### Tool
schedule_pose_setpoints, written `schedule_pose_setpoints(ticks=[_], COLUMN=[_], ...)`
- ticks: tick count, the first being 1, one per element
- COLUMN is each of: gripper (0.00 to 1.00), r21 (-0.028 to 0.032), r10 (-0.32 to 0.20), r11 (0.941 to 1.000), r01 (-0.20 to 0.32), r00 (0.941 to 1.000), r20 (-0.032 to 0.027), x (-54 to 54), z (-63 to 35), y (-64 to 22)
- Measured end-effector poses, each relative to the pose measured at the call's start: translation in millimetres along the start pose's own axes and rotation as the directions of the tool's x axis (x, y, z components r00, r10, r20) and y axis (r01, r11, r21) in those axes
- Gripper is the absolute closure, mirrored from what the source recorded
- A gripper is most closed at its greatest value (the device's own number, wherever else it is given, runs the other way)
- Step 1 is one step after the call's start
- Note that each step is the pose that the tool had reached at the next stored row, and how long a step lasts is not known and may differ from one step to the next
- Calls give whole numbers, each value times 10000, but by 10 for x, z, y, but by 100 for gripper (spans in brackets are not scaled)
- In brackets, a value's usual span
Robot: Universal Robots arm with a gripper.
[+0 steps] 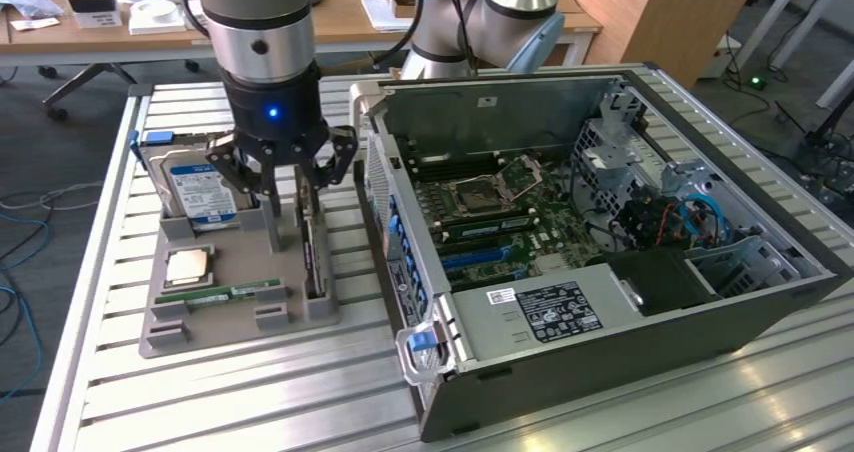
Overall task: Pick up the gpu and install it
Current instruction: 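Pick up the gpu and move the gpu toward the slot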
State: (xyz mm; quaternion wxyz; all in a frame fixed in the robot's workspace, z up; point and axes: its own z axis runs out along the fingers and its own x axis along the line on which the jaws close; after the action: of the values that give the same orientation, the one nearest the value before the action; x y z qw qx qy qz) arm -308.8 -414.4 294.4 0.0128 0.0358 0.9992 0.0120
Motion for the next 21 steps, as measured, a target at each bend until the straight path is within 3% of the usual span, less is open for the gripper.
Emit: schedule_pose_setpoints(ticks=[6, 21], gripper=[53, 53], r21=[1, 1], r10=[0, 0], r11=[10000, 10000], r01=[0, 0], r00=[10000, 10000], r20=[0, -1], x=[-3, -57], z=[51, 63], y=[-5, -2])
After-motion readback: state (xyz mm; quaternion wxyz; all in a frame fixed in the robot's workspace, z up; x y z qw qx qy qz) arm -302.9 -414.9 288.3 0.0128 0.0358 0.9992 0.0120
